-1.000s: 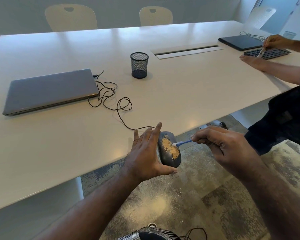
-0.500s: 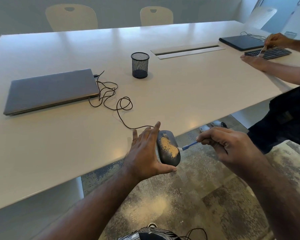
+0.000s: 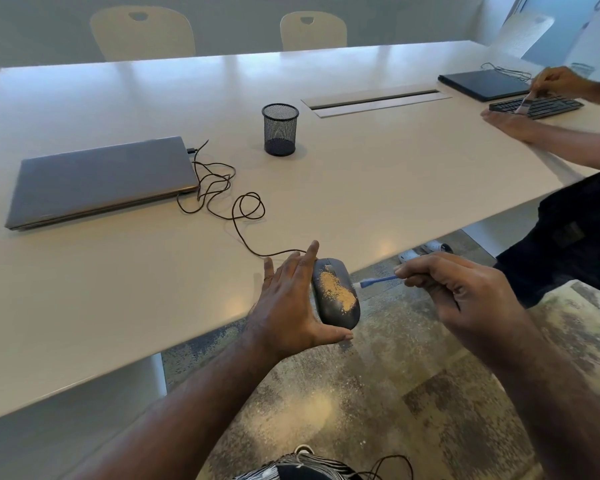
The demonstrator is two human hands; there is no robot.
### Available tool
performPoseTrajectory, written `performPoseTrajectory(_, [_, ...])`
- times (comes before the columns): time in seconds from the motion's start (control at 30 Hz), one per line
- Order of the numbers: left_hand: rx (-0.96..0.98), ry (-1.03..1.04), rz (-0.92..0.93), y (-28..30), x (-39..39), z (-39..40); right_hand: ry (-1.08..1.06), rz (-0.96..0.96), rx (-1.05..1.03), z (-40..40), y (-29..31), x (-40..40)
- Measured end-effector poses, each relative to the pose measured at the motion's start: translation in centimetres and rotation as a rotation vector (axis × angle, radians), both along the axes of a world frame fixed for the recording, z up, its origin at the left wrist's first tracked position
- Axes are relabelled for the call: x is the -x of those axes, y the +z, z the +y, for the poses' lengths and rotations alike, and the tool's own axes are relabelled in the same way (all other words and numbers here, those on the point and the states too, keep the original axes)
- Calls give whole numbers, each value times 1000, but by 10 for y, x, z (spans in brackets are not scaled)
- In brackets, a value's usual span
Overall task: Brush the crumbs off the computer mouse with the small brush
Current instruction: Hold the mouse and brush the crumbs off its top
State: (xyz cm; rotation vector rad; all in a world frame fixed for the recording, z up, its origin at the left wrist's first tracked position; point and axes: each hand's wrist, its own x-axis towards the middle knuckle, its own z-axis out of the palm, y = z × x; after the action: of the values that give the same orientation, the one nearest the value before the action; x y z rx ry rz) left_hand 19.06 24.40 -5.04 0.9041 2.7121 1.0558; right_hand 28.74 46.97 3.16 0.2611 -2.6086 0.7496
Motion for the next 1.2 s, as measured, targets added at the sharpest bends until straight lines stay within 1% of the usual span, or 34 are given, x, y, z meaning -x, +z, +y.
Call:
performPoseTrajectory(0.1, [-5, 1, 5, 0, 1, 1, 21, -22, -14, -3, -1, 0])
performPoseTrajectory(0.2, [-9, 12, 14, 0, 2, 0, -5, -63, -40, -1, -4, 0])
performPoseTrajectory(0.3, [-9, 19, 28, 0, 2, -1, -59, -41, 8, 1, -5, -2])
performPoseTrajectory(0.37, [-8, 25, 32, 0, 2, -1, -100, -9, 82, 0, -4, -5])
performPoseTrajectory(0.43, [-8, 29, 32, 1, 2, 0, -114, 1, 201, -3, -4, -8])
performPoseTrajectory(0.53, [-9, 39, 36, 1, 2, 0, -97, -43, 391, -13, -8, -13])
performPoseTrajectory(0.6, [-18, 41, 34, 2, 1, 1, -101, -76, 457, -20, -11, -15])
performPoseTrajectory(0.83, [-30, 25, 31, 2, 1, 2, -225, -78, 468, -21, -18, -17])
performPoseTrajectory(1.0, [-31, 37, 32, 1, 2, 1, -314, -68, 436, -10, -15, -17])
performPoseTrajectory(1.1, [-27, 34, 28, 1, 2, 1, -335, -63, 510, -10, -14, -19])
performPoseTrajectory(1.2, [-19, 25, 29, 1, 2, 2, -287, -92, 575, -16, -15, -19])
